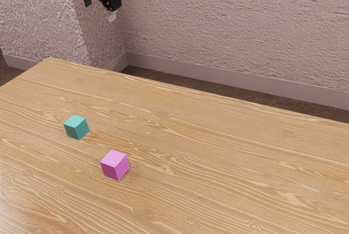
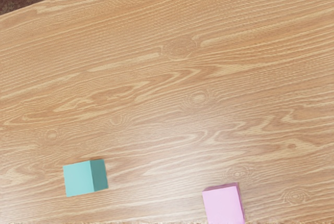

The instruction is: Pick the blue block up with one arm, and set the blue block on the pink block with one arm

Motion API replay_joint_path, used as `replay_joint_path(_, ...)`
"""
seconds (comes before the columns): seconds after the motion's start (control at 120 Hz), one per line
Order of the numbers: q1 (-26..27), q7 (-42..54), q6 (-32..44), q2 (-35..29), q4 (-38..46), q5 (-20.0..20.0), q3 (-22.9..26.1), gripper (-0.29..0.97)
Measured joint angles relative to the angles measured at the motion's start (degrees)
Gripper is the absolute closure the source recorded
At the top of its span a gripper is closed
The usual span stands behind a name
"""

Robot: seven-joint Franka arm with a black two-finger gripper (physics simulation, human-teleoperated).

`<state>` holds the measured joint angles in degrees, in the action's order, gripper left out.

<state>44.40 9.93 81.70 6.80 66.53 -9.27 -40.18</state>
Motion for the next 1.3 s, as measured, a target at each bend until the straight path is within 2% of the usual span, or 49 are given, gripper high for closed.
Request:
replay_joint_path(0.142, 0.2, 1.0, -0.1, 0.3, 2.1, -0.3, -0.1, 0.00)
replay_joint_path(0.275, 0.0, 1.7, 2.1, 0.6, 8.4, -0.2, -0.1, 0.00)
replay_joint_path(0.75, -1.0, 0.5, 16.0, 2.1, 28.8, 0.8, -0.7, 0.00)
replay_joint_path(1.117, -9.4, -3.1, 24.5, 2.5, 36.4, 1.7, -0.8, 0.00)
replay_joint_path(1.3, -14.6, -4.3, 27.2, 2.5, 38.4, 4.0, -0.8, 0.00)
